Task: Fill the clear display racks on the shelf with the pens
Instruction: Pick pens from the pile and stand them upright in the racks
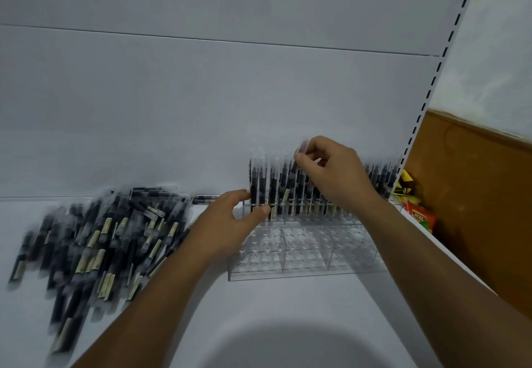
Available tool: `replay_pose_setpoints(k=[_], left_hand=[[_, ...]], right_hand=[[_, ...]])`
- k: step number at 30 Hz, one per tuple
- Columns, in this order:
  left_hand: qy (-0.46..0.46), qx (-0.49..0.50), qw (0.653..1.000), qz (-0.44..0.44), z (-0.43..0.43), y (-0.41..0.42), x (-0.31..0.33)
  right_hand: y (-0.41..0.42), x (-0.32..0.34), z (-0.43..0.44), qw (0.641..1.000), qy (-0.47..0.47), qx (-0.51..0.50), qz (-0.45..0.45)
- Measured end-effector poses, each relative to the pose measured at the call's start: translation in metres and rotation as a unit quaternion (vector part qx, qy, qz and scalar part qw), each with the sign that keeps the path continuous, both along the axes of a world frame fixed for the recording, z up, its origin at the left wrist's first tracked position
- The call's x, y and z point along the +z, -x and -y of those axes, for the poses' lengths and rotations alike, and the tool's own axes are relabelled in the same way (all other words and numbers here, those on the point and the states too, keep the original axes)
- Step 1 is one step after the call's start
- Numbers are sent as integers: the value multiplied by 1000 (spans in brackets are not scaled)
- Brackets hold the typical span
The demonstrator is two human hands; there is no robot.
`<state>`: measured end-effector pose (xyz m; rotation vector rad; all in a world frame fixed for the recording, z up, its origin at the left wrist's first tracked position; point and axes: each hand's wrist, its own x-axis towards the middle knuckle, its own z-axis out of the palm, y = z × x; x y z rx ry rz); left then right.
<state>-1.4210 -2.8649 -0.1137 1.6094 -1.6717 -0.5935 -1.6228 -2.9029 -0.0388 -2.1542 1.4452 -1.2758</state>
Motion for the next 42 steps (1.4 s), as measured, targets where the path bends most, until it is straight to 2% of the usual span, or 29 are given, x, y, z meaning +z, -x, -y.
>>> replay_pose_setpoints(k=[5, 7, 16, 20, 23, 28, 32, 35, 38, 42], left_hand=[[5, 3, 1000, 3, 1, 0, -2], [9, 2, 1000, 7, 2, 0, -2], [15, 2, 1000, 2, 5, -1, -1], [16, 1, 999, -34, 0, -2, 5], [39, 9, 997, -61, -6, -8, 19], [77, 57, 994, -59, -36, -52, 41], [76, 153, 985, -9, -84, -110, 28], [62, 237, 968, 54, -123, -139, 11], [36, 265, 961, 74, -151, -152, -3], [-41, 244, 964, 97, -162, -155, -12]], right_hand=[[-7, -5, 8, 989, -37, 9, -143], [-12, -9, 10, 984, -50, 7, -172], [-15, -13, 7, 984, -62, -25, -163], [-12, -4, -2, 976, -64, -48, -204], [-16, 4, -16, 976, -53, -63, -201], [-73, 5, -62, 983, -24, 68, -167], [-125, -26, -94, 951, -17, 168, -259], [-145, -53, -100, 927, -19, 183, -327], [-151, -70, -102, 930, -24, 188, -315], [-153, -84, -102, 938, -24, 194, -286]])
